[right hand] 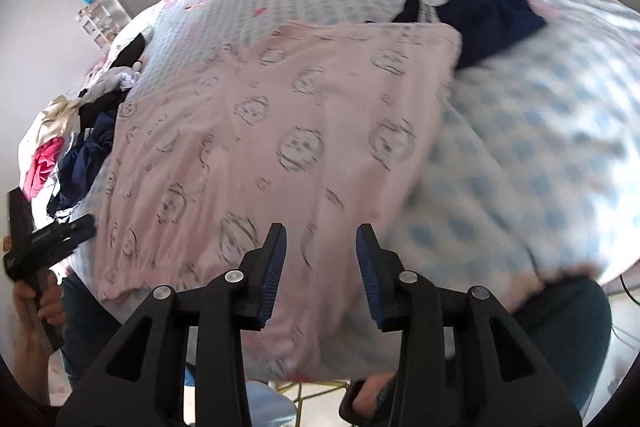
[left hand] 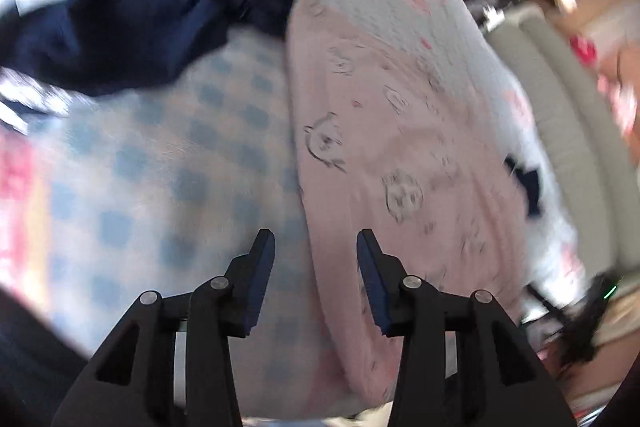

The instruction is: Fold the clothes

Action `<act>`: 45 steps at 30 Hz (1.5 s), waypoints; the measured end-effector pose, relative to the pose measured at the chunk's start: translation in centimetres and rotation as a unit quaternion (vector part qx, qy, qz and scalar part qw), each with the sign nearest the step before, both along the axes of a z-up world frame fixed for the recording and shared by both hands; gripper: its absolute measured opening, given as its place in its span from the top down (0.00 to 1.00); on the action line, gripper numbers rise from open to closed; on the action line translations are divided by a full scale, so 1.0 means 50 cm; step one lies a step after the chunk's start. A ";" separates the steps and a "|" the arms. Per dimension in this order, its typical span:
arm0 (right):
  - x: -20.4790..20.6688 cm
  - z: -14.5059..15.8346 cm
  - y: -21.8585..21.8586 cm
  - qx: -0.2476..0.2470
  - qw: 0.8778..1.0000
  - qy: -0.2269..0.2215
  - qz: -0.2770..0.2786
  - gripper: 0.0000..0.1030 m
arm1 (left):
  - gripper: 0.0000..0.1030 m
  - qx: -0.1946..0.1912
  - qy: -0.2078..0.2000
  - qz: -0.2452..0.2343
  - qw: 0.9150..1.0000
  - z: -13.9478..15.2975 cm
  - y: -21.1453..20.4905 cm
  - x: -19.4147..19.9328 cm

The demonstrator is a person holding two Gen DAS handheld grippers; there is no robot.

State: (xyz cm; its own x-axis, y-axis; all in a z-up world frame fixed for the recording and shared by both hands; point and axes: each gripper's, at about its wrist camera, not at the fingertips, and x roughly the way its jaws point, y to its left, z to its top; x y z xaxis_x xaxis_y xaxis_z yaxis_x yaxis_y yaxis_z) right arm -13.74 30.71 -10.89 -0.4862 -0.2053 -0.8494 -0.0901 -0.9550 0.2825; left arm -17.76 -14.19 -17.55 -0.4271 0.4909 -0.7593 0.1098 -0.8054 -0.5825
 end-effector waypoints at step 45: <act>0.001 -0.010 0.027 0.016 0.999 -0.002 0.032 0.51 | 0.58 -0.156 0.062 -0.137 0.976 0.042 0.125 0.034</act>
